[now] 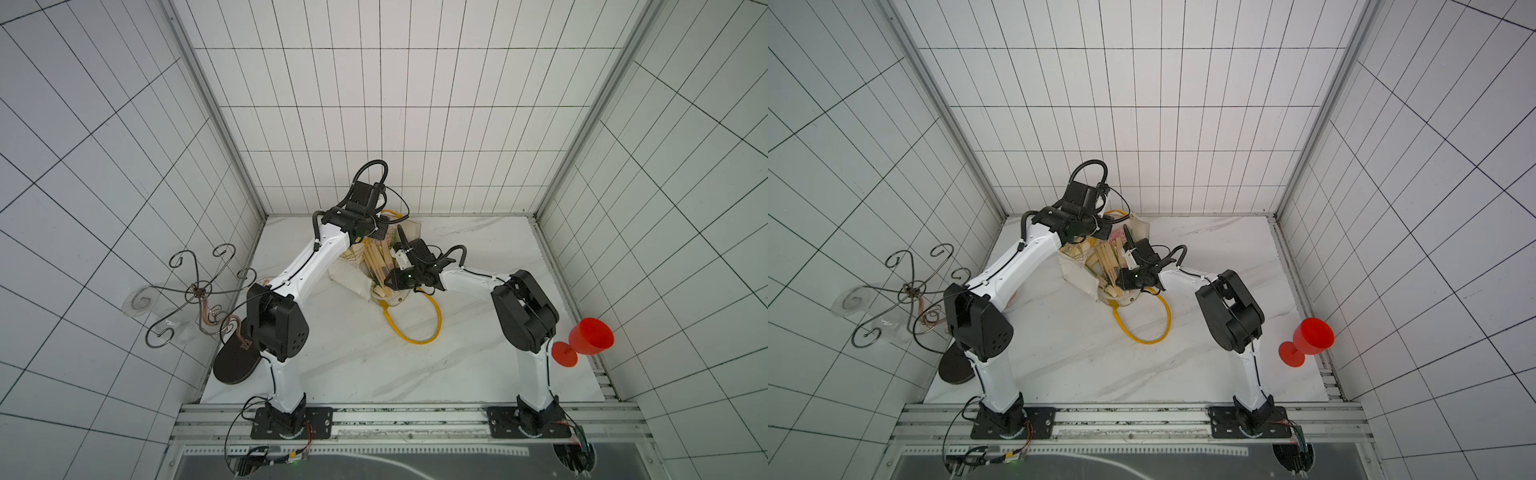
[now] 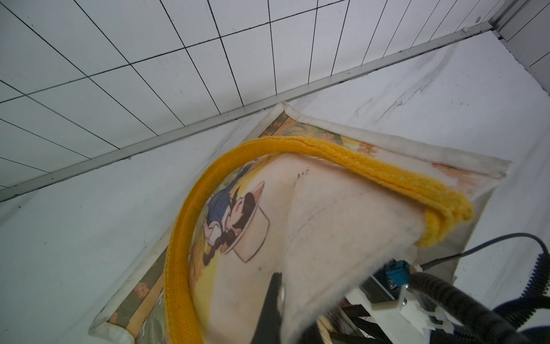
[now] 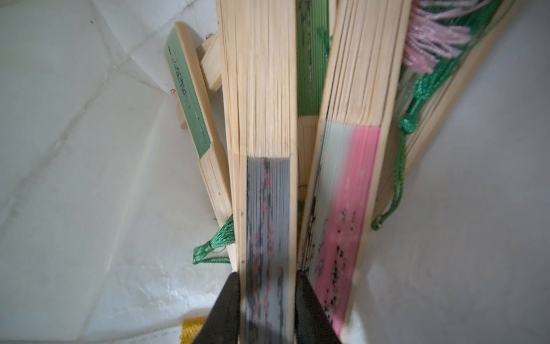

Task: Take out the folding fans from the tote bags
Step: Pick up the folding fan from the canvas bag.

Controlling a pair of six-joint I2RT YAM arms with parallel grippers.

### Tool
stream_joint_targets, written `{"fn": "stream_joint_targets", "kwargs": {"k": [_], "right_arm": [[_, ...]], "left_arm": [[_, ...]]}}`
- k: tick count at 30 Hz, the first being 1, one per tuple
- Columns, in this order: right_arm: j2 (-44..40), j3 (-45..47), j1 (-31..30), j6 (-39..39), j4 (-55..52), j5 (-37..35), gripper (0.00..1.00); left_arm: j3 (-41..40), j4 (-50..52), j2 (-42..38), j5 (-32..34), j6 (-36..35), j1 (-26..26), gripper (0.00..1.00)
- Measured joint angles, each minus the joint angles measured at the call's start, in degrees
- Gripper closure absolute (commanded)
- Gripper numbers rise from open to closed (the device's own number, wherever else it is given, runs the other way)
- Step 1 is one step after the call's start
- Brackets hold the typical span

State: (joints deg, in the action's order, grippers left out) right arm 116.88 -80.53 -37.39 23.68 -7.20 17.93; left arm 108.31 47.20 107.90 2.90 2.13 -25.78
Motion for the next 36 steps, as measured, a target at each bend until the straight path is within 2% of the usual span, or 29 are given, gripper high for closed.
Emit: {"fn": "stream_joint_targets", "kwargs": {"k": [8,23,36], "right_arm": [[-1.95,0.00,0.00,0.07,-0.42,-0.55,0.76],[-13.60,0.48,0.00,-0.13,-3.93,-3.52,0.82],[-31.67,14.34,0.00,-0.04,-8.81,-5.86,0.87]], "left_arm": [[0.00,0.00,0.00,-0.11,0.24,0.28,1.00],[0.00,-0.04,0.00,-0.17,1.97,1.25,1.00],[0.00,-1.05,0.04,0.26,5.60,3.06,1.00]]}}
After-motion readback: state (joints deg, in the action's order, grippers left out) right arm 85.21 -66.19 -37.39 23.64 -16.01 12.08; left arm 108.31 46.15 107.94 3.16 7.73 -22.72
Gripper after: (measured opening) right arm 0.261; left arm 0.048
